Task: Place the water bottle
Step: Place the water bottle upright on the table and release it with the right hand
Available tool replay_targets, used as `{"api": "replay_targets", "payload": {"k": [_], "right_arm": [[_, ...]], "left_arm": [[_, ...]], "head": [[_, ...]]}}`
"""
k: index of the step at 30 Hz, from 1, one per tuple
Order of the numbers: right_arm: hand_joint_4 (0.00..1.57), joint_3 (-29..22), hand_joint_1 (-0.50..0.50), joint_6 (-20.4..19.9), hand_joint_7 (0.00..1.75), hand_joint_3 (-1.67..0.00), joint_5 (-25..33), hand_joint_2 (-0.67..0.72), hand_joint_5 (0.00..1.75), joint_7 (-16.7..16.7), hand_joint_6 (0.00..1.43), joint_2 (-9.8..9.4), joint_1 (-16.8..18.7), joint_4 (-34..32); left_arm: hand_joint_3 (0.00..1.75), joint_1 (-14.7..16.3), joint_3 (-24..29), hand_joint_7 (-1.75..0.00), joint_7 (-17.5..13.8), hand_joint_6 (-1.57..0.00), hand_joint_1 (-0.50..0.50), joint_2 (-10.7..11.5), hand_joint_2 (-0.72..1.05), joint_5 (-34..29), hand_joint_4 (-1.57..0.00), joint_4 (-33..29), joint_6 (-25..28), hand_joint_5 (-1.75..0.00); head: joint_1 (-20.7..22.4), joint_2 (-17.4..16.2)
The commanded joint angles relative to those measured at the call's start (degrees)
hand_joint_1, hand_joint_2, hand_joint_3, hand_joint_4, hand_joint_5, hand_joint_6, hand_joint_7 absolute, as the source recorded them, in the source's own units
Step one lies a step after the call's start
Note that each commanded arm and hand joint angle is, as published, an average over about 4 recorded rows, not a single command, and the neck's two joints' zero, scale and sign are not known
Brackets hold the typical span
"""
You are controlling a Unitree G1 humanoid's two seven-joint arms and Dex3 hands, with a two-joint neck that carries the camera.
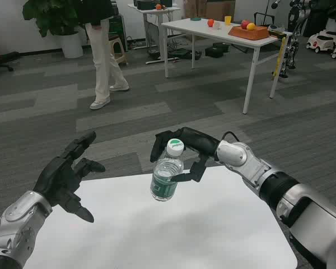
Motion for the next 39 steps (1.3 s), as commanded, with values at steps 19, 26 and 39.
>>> {"api": "replay_targets", "payload": {"k": [19, 26, 39], "right_arm": [[1.48, -1.7, -0.27, 0.2, 1.54, -1.59, 0.2, -0.6, 1.65, -0.2, 1.26, -0.3, -0.8, 0.2], [1.48, -2.4, -0.29, 2.5, 1.54, -1.59, -3.9, -0.6, 1.65, 0.0, 1.26, -0.36, -0.8, -0.6], [1.51, -3.6, -0.29, 7.3, 1.54, -1.59, -12.8, -0.6, 1.65, 1.1, 1.26, -0.56, 0.4, -0.1]], "left_arm": [[0.09, -0.4, 1.2, -0.14, 0.5, 0.0, -0.5, -0.7, -0.19, 0.8, 0.0, 0.0, -0.6, -1.75], [0.09, -0.4, 1.2, -0.14, 0.5, 0.0, -0.5, -0.7, -0.19, 0.8, 0.0, 0.0, -0.6, -1.75], [0.09, -0.4, 1.3, -0.14, 0.5, 0.0, -0.5, -0.7, -0.19, 0.8, 0.0, 0.2, -0.6, -1.75]], "head": [[0.4, -0.2], [0.5, -0.2], [0.6, -0.4]]}}
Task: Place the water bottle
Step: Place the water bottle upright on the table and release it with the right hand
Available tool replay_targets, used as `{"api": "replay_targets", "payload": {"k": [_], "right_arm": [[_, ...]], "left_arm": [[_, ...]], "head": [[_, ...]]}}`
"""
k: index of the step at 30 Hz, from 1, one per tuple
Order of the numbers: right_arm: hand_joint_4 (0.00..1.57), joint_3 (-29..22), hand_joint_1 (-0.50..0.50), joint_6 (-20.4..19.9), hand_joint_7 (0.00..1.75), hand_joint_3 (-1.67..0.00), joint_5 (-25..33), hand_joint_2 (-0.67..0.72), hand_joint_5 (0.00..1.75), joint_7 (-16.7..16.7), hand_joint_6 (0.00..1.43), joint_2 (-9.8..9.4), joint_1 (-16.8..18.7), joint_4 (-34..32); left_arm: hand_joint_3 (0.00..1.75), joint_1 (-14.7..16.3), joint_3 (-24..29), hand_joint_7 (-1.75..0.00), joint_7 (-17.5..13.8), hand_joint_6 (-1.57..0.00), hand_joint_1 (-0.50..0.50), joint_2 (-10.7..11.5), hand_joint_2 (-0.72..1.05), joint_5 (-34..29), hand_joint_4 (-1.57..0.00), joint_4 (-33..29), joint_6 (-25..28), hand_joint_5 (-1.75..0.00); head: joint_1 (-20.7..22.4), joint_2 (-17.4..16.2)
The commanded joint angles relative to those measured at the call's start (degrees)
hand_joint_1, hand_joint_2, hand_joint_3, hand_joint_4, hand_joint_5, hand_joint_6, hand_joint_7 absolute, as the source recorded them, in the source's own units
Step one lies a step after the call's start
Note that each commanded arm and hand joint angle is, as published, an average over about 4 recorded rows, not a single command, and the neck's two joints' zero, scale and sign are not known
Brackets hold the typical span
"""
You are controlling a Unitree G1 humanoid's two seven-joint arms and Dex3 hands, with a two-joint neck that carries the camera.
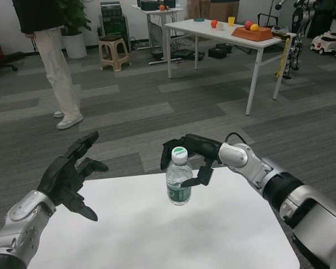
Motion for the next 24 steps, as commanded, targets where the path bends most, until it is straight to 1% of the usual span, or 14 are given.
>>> {"api": "replay_targets", "payload": {"k": [1, 6, 8, 10, 13, 14, 19, 24], "right_arm": [[1.51, -1.4, -0.29, 0.5, 1.54, -1.59, -0.7, -0.6, 1.65, -0.1, 1.26, -0.26, 0.3, 0.7], [1.51, -2.2, -0.29, 0.3, 1.54, -1.59, -3.5, -0.6, 1.65, -0.4, 1.26, -0.02, 1.1, 2.9], [1.51, -2.6, -0.27, 0.1, 1.54, -1.59, -4.2, -0.6, 1.65, -1.1, 1.26, 0.15, 1.6, 4.0], [1.53, -3.1, -0.27, -0.3, 1.54, -1.57, -4.6, -0.6, 1.62, -2.1, 1.27, 0.35, 2.2, 5.4], [1.55, -3.7, -0.29, -2.2, 1.54, -1.51, -4.7, -0.6, 1.62, -4.3, 1.28, 0.77, 2.8, 8.2], [1.56, -3.9, -0.29, -3.0, 1.54, -1.51, -4.7, -0.6, 1.65, -5.1, 1.28, 0.92, 3.0, 9.4], [1.57, -5.6, -0.29, -6.2, 1.54, -1.51, -4.2, -0.6, 1.65, -9.5, 1.31, 1.71, 4.9, 15.7], [1.57, -6.5, -0.28, -8.6, 1.54, -1.51, -3.6, -0.6, 1.65, -12.3, 1.31, 2.59, 6.1, 19.4]], "left_arm": [[0.09, -0.5, 0.6, -0.14, 0.4, 0.0, -0.5, 0.3, -0.19, 0.5, 0.0, 0.2, -0.6, -1.75], [0.07, -0.7, 0.5, -0.14, 0.5, 0.0, -0.5, 0.3, -0.19, 0.5, 0.0, 0.3, -0.6, -1.75], [0.09, -0.9, 0.5, -0.14, 0.5, 0.0, -0.5, 0.3, -0.19, 0.5, 0.0, 0.3, -0.6, -1.75], [0.09, -1.0, 0.5, -0.14, 0.5, 0.0, -0.5, 0.3, -0.19, 0.5, 0.0, 0.4, -0.6, -1.75], [0.09, -1.1, 0.5, -0.14, 0.5, 0.0, -0.5, 0.3, -0.19, 0.5, 0.0, 0.7, -0.6, -1.75], [0.09, -1.1, 0.5, -0.14, 0.5, 0.0, -0.5, 0.3, -0.19, 0.5, 0.0, 0.8, -0.6, -1.75], [0.09, -1.2, 0.4, -0.14, 0.5, 0.0, -0.5, 0.3, -0.19, 0.5, 0.0, 1.0, -0.6, -1.75], [0.07, -1.5, 0.3, -0.14, 0.5, 0.0, -0.5, 0.3, -0.19, 0.5, 0.0, 1.3, -0.6, -1.75]], "head": [[0.0, 0.0], [0.0, -0.1], [-0.2, -0.2], [-0.3, -0.2], [-0.1, -0.2], [-0.1, -0.2], [-0.3, -0.2], [-0.5, -0.2]]}}
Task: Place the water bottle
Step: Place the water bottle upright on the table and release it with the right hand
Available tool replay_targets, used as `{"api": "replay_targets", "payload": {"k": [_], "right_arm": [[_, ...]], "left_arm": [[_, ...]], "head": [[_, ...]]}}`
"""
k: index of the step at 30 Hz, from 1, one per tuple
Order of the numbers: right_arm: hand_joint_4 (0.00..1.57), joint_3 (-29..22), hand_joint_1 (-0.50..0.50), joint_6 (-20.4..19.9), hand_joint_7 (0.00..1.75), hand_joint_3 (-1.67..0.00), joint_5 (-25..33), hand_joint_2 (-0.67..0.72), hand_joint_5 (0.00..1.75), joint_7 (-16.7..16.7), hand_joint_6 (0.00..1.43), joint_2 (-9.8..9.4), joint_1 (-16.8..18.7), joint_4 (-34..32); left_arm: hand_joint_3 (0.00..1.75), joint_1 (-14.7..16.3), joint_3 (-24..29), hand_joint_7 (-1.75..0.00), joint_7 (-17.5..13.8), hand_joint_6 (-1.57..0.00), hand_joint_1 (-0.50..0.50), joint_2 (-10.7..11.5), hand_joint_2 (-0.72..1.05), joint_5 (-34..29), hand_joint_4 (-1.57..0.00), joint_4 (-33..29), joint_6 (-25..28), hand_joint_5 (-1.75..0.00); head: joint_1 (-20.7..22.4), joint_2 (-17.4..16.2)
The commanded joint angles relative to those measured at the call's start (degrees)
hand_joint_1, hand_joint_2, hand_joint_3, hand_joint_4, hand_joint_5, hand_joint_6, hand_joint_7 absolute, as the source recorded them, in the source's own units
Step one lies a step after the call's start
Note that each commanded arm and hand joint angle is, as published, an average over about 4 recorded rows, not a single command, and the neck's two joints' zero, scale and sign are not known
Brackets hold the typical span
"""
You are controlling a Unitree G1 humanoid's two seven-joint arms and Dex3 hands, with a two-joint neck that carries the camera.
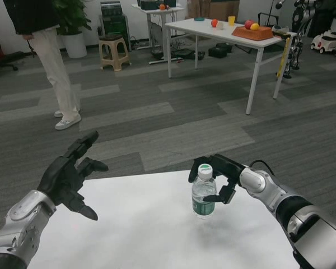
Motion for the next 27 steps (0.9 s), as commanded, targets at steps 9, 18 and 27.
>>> {"api": "replay_targets", "payload": {"k": [9, 18, 27], "right_arm": [[1.57, -0.5, -0.29, -3.1, 1.54, -1.51, 1.6, -0.6, 1.65, -3.5, 1.31, 1.31, 0.9, 5.3], [1.57, 0.8, -0.27, -3.0, 1.54, -1.51, 1.6, -0.6, 1.65, -4.1, 1.31, 1.84, 1.3, 7.6], [1.57, 4.9, -0.28, -2.5, 1.5, -1.51, 2.1, -0.6, 1.65, -4.7, 1.31, 2.3, 1.3, 8.4]], "left_arm": [[0.09, -1.6, 0.0, -0.14, 0.4, 0.0, -0.5, 0.4, -0.19, 0.5, 0.0, 1.0, -0.6, -1.75], [0.09, -1.7, -0.2, -0.14, 0.4, 0.0, -0.5, 0.4, -0.19, 0.5, 0.0, 1.1, -0.6, -1.75], [0.04, -1.8, -0.5, -0.14, 0.4, 0.0, -0.5, 0.4, -0.19, 0.4, 0.0, 1.5, -1.0, -1.75]], "head": [[-0.1, -0.1], [-0.4, -0.1], [-0.5, 0.0]]}}
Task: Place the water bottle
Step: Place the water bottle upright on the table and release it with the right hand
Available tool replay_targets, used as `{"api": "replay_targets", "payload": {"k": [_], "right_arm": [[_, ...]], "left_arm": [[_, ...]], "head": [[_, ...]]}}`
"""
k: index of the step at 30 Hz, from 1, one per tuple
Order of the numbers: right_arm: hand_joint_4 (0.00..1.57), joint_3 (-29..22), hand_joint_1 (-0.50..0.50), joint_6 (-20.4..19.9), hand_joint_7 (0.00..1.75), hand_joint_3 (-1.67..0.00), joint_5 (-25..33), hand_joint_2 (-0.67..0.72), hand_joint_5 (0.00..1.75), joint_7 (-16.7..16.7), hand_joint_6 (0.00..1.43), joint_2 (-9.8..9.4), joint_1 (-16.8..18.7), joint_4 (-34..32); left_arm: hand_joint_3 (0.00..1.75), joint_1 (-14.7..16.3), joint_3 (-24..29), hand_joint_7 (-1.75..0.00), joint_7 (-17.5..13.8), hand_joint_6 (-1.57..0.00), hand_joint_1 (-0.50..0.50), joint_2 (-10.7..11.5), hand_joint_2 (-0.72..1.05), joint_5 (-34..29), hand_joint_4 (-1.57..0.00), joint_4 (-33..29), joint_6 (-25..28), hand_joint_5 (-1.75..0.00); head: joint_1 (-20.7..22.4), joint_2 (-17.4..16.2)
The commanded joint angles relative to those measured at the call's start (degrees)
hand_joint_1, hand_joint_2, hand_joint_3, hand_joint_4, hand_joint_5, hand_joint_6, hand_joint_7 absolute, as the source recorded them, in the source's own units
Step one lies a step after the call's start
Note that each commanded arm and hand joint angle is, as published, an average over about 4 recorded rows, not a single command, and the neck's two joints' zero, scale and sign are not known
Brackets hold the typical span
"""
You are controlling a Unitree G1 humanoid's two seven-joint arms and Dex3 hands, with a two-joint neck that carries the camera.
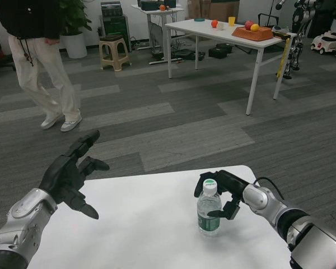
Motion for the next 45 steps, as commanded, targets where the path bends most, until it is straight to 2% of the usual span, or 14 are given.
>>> {"api": "replay_targets", "payload": {"k": [1, 10, 14, 17, 18, 20, 22, 24, 26, 28, 30, 32, 37, 45], "right_arm": [[1.57, 1.2, -0.28, -0.2, 1.48, -1.51, 0.8, -0.6, 1.65, -0.9, 1.31, 0.48, -0.2, 0.2], [1.57, 5.2, -0.29, -0.1, 1.5, -1.51, 0.7, -0.6, 1.65, -2.2, 1.31, 0.81, -0.4, 1.4], [1.57, 5.3, -0.27, -0.1, 1.43, -1.51, 0.8, -0.6, 1.65, -2.4, 1.31, 0.88, -0.4, 1.5], [1.57, 5.3, -0.26, -0.1, 1.41, -1.51, 0.8, -0.6, 1.6, -2.4, 1.25, 0.88, -0.3, 1.7], [1.53, 5.3, -0.26, -0.1, 1.43, -1.51, 1.0, -0.6, 1.55, -2.4, 1.19, 0.86, -0.3, 1.7], [1.26, 5.1, -0.25, 0.0, 1.47, -1.47, 1.6, -0.57, 1.33, -2.4, 1.0, 0.79, -0.2, 1.6], [0.84, 4.9, -0.25, 0.1, 1.47, -1.43, 2.4, -0.54, 0.97, -2.4, 0.76, 0.73, -0.1, 1.6], [0.4, 4.8, -0.25, 0.6, 1.43, -1.27, 2.7, -0.48, 0.48, -2.2, 0.5, 0.7, -0.1, 1.6], [0.07, 4.5, -0.25, 1.2, 1.4, -0.99, 3.0, -0.35, 0.1, -2.1, 0.26, 0.66, 0.0, 1.6], [0.0, 3.5, -0.28, 1.8, 1.41, -0.65, 4.1, -0.07, 0.0, -2.0, 0.09, 0.48, 0.2, 1.6], [0.0, 2.2, -0.32, 2.4, 1.48, -0.34, 5.2, 0.3, 0.0, -1.8, 0.0, 0.35, 0.4, 1.7], [0.0, 1.5, -0.34, 2.5, 1.57, -0.22, 5.7, 0.47, 0.0, -1.5, 0.0, 0.35, 0.6, 1.7], [0.0, 0.5, -0.43, 2.6, 1.75, -0.14, 5.9, 0.58, 0.0, -0.9, 0.0, 0.35, 0.9, 1.7], [0.0, 0.4, -0.46, 2.6, 1.62, -0.02, 6.1, 0.66, 0.0, -0.5, 0.0, 0.44, 1.0, 1.3]], "left_arm": [[0.07, -0.8, 0.1, -0.14, 0.4, 0.0, -0.5, 0.4, -0.19, 0.4, 0.0, 0.4, -0.9, -1.75], [0.09, -0.8, -0.1, -0.14, 0.4, 0.0, -0.5, 0.1, -0.19, 0.3, 0.0, 0.3, -1.1, -1.75], [0.09, -0.8, -0.2, -0.14, 0.4, 0.0, -0.5, 0.1, -0.19, 0.3, 0.0, 0.3, -1.2, -1.75], [0.09, -0.7, -0.2, -0.14, 0.4, 0.0, -0.5, 0.1, -0.19, 0.3, 0.0, 0.2, -1.2, -1.75], [0.09, -0.6, -0.2, -0.14, 0.4, 0.0, -0.5, 0.1, -0.19, 0.3, 0.0, 0.2, -1.2, -1.75], [0.09, -0.6, -0.2, -0.14, 0.4, 0.0, -0.5, 0.1, -0.19, 0.3, 0.0, 0.2, -1.2, -1.75], [0.09, -0.5, -0.2, -0.14, 0.4, 0.0, -0.5, 0.1, -0.19, 0.3, 0.0, 0.2, -1.2, -1.75], [0.09, -0.4, -0.2, -0.14, 0.4, 0.0, -0.5, 0.0, -0.19, 0.3, 0.0, 0.2, -1.2, -1.75], [0.09, -0.3, -0.2, -0.14, 0.4, 0.0, -0.5, 0.0, -0.19, 0.3, 0.0, 0.2, -1.2, -1.75], [0.09, -0.3, -0.2, -0.14, 0.4, 0.0, -0.5, 0.0, -0.19, 0.3, 0.0, 0.1, -1.2, -1.75], [0.09, -0.3, -0.2, -0.14, 0.4, 0.0, -0.5, 0.0, -0.19, 0.3, 0.0, 0.1, -1.2, -1.75], [0.09, -0.3, -0.2, -0.14, 0.4, 0.0, -0.5, 0.0, -0.19, 0.3, 0.0, 0.1, -1.2, -1.75], [0.07, -0.3, -0.3, -0.14, 0.4, 0.0, -0.5, 0.0, -0.19, 0.3, 0.0, 0.1, -1.2, -1.75], [0.09, -0.2, -0.3, -0.14, 0.4, 0.0, -0.5, 0.0, -0.19, 0.3, 0.0, 0.1, -1.3, -1.75]], "head": [[-0.1, 0.0], [0.0, 0.1], [-0.1, 0.2], [-0.1, 0.3], [-0.1, 0.3], [-0.1, 0.4], [-0.1, 0.5], [-0.1, 0.5], [0.0, 0.6], [-0.1, 0.7], [-0.2, 0.6], [-0.3, 0.6], [-0.2, 0.7], [0.0, 0.5]]}}
